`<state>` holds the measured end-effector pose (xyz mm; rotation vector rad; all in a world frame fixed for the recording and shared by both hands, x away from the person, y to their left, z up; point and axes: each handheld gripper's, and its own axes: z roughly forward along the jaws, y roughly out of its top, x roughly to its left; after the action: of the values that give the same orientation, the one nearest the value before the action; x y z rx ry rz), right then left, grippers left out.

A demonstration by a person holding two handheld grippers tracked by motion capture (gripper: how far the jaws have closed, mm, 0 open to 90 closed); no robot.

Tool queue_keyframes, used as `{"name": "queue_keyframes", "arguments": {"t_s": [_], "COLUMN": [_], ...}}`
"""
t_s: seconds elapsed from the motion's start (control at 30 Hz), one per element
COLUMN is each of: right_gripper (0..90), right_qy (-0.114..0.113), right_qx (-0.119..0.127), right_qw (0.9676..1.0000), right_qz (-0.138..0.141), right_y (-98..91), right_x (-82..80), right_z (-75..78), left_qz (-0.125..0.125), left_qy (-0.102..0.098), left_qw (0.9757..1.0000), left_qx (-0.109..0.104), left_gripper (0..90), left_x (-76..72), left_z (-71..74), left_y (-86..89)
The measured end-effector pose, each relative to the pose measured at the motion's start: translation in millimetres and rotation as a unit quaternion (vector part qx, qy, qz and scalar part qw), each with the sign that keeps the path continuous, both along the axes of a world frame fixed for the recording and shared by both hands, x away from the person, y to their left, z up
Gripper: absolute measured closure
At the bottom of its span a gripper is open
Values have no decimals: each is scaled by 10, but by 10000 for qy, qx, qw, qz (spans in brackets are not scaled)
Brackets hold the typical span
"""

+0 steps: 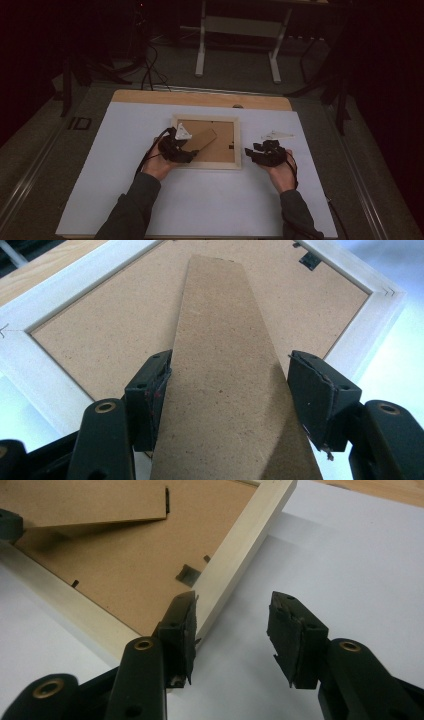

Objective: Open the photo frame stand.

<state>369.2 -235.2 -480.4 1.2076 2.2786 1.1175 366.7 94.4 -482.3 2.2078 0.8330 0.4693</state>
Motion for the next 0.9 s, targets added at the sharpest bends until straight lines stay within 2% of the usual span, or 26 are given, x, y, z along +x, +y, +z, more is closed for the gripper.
{"name": "queue_keyframes", "arguments": {"t_s": [0.5,0.9], "right_gripper": [536,535], "right_qy": [-24,-57], "right_qx": [-108,-174], "right_qw": [9999,9998], "right_qz": [30,82], "right_y": [34,92], "right_x": [57,117], "right_z": [71,133], "left_qz": [28,37], "left_qy": [-260,-477], "left_qw": [9997,9987], "left_qx": [41,156], "left_gripper": [381,381], "left_x": [-101,-183], "left_z": [17,37], "left_y": [-21,-46]}}
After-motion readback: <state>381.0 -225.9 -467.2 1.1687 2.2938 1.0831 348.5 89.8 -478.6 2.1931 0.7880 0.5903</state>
